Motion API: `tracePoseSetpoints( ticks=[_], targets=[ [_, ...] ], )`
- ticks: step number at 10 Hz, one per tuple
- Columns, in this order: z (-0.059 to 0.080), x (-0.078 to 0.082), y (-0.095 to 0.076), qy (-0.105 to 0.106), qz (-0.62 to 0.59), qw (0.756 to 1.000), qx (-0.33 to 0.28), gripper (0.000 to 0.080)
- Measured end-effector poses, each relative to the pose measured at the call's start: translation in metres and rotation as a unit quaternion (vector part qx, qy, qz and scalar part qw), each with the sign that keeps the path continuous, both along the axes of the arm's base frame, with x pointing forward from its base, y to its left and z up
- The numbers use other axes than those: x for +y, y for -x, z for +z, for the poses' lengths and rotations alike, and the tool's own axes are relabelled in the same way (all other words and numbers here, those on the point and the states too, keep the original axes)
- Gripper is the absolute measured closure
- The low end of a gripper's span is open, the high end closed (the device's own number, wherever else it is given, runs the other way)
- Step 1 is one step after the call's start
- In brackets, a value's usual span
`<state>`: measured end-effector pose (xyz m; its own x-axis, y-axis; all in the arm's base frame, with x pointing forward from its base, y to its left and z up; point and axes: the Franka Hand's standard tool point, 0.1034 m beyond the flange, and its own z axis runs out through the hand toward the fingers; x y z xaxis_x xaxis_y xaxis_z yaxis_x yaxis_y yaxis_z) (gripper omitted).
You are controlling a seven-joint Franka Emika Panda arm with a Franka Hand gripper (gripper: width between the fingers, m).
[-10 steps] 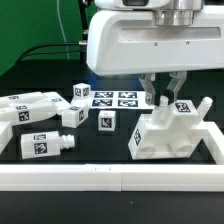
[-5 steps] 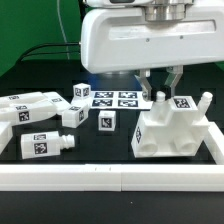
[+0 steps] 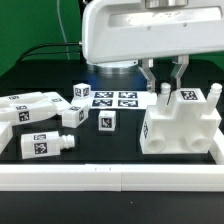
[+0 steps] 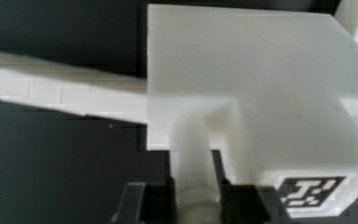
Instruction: Assemble chair
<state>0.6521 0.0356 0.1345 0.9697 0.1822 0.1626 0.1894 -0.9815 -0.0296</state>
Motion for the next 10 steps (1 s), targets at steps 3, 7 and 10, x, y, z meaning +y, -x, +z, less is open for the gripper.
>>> tracePoseSetpoints(
  ticks=[3, 7, 10],
  targets=[
    [-0.0039, 0.0008, 0.0001, 0.001, 0.001, 1.000, -0.013, 0.0688],
    [-0.0075, -0.0004, -0.0023, 0.001, -0.003, 0.999, -0.038, 0.0688],
    [-0.0114, 0.0050, -0.0069, 0.000, -0.004, 0.998, -0.065, 0.0688]
  ],
)
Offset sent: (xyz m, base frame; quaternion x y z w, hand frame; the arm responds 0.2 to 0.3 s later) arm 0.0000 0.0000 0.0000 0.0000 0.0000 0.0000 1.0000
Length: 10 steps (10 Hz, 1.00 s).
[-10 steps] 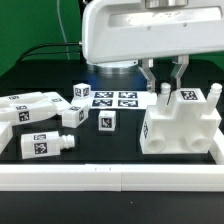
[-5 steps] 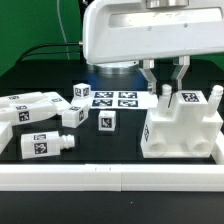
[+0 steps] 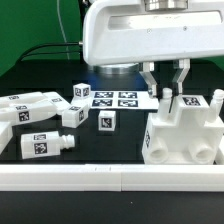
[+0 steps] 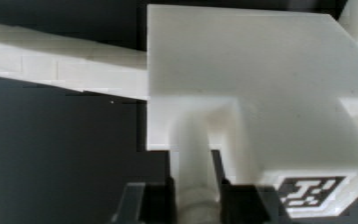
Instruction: Assemble chair
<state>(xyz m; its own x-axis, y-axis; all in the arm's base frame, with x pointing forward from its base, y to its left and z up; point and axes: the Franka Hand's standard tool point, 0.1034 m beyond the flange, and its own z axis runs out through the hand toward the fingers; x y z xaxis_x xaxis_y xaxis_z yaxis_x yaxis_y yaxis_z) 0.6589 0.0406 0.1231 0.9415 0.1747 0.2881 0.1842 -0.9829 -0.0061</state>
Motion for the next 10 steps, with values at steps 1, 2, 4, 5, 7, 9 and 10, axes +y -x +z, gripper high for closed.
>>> tracePoseSetpoints(
  ticks=[1, 2, 4, 5, 7, 9, 10],
  targets=[
    [-0.0060, 0.0033, 0.0001, 0.000, 0.001, 1.000, -0.004, 0.0688],
    [-0.0141, 0.0096, 0.0012, -0.002, 0.002, 1.000, -0.004, 0.0688],
    [-0.0130, 0.0113, -0.0031, -0.001, -0.002, 1.000, -0.026, 0.0687],
    [-0.0139, 0.0101, -0.0024, -0.001, -0.002, 0.999, -0.032, 0.0687],
    [-0.0134, 0.0101, -0.0006, 0.000, -0.001, 0.999, -0.032, 0.0686],
    [-0.0134, 0.0097, 0.0029, 0.002, 0.002, 1.000, -0.022, 0.0686],
    [-0.0139, 0.0093, 0.0032, 0.002, 0.002, 1.000, -0.021, 0.0686]
  ],
)
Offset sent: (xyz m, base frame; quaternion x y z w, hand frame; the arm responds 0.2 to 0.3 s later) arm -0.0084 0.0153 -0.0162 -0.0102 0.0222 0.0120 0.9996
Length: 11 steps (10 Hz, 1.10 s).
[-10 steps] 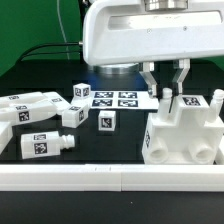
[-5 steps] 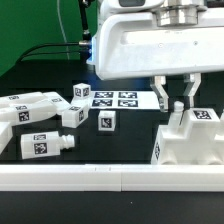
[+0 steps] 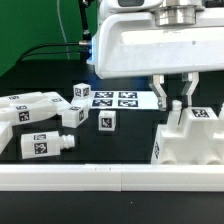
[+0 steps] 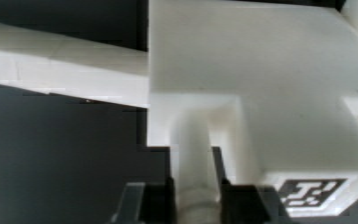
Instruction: Assemble chair
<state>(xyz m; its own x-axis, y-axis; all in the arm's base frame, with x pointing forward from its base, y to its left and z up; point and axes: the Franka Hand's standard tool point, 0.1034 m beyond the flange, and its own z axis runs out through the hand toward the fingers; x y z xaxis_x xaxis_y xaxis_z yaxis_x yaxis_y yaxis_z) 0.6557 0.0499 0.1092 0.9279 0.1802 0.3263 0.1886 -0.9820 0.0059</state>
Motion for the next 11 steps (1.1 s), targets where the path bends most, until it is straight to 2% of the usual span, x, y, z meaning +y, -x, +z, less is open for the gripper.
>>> tracePoseSetpoints(
  ticks=[5, 6, 7, 8, 9, 10, 11],
  targets=[
    [-0.0006, 0.0003, 0.0004, 0.000, 0.000, 1.000, 0.002, 0.0686],
    [-0.0010, 0.0003, 0.0006, 0.000, 0.000, 1.000, 0.002, 0.0473],
    [-0.0013, 0.0003, 0.0007, 0.000, 0.000, 1.000, 0.002, 0.0473],
    [-0.0016, 0.0003, 0.0008, 0.000, 0.000, 1.000, 0.003, 0.0291],
    [-0.0019, 0.0003, 0.0009, 0.000, 0.000, 1.000, 0.003, 0.0194],
    [-0.0021, 0.0003, 0.0010, 0.000, 0.000, 1.000, 0.003, 0.0194],
    [-0.0022, -0.0001, 0.0007, -0.001, -0.003, 1.000, 0.012, 0.0159]
  ],
)
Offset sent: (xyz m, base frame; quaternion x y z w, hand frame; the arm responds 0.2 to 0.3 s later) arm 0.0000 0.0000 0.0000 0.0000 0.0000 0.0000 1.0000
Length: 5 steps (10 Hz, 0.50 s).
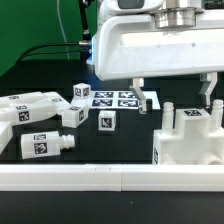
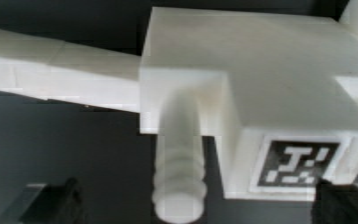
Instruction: Assemble chair
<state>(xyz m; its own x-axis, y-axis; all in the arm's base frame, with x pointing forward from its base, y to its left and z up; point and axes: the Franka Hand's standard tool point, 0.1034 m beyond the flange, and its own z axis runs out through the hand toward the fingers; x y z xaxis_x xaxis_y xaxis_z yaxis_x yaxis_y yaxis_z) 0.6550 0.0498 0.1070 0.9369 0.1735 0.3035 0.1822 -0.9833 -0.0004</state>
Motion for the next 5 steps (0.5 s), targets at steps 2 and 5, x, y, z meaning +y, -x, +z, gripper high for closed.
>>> tracePoseSetpoints(
  ticks=[2, 5],
  targets=[
    [0.007, 0.000, -0.014, -0.001, -0.002, 0.999, 0.032, 0.0152],
    [0.006, -0.005, -0.020, -0.001, -0.002, 0.994, 0.110, 0.0150]
  ],
)
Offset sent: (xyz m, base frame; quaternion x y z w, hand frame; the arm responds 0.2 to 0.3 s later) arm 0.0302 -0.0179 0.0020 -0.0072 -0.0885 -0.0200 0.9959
